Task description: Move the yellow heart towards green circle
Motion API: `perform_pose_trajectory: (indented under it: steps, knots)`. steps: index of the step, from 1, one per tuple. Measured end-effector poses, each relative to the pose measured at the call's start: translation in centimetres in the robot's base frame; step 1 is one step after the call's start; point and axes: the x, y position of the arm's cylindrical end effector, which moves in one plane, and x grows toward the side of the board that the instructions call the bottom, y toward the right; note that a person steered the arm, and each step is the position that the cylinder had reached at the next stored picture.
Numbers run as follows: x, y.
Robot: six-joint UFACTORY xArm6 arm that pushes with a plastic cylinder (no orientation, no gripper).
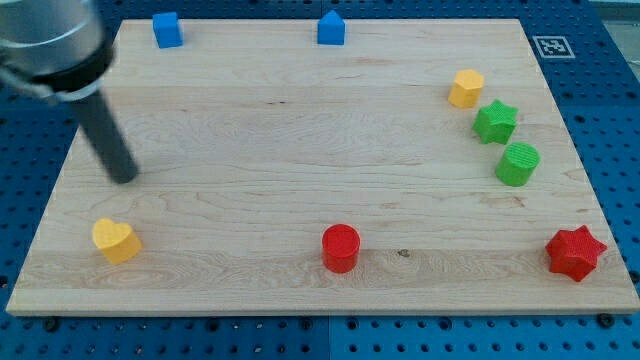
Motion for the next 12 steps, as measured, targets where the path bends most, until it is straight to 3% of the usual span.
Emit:
perform_pose_trajectory:
  steps: [1,3,4,6,9,10,12]
  knots:
    - [4.1,-5.6]
    - [11.7,-2.4]
    - [12.3,-1.5]
    - [10.2,-1.0]
    - [6.9,6.6]
    - [4.2,7.3]
    - [3.5,6.9]
